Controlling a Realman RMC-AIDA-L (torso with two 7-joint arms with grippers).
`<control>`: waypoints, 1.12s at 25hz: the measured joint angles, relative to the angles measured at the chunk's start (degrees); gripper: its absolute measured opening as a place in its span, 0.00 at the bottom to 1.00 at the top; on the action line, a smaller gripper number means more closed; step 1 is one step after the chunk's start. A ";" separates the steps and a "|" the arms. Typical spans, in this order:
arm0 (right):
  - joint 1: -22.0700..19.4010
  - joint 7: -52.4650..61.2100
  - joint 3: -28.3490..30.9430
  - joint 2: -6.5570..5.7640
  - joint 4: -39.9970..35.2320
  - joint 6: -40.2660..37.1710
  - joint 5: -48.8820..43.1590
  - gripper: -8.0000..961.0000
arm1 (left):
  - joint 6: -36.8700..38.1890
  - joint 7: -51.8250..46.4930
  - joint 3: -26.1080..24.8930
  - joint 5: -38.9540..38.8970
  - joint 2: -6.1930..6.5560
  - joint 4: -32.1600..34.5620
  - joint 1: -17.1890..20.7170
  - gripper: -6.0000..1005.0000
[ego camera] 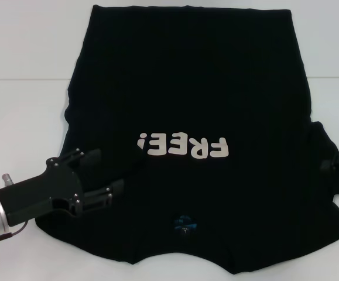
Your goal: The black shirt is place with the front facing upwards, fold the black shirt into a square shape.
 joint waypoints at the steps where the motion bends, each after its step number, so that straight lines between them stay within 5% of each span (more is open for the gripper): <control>1: 0.01 -0.01 0.02 0.09 0.00 0.22 0.07 0.74 | 0.00 0.00 0.01 0.00 0.00 -0.11 0.01 0.85; 28: -0.42 -0.55 -0.40 0.28 0.00 1.79 2.83 0.73 | 0.00 0.09 0.00 0.00 0.00 -0.40 0.20 0.85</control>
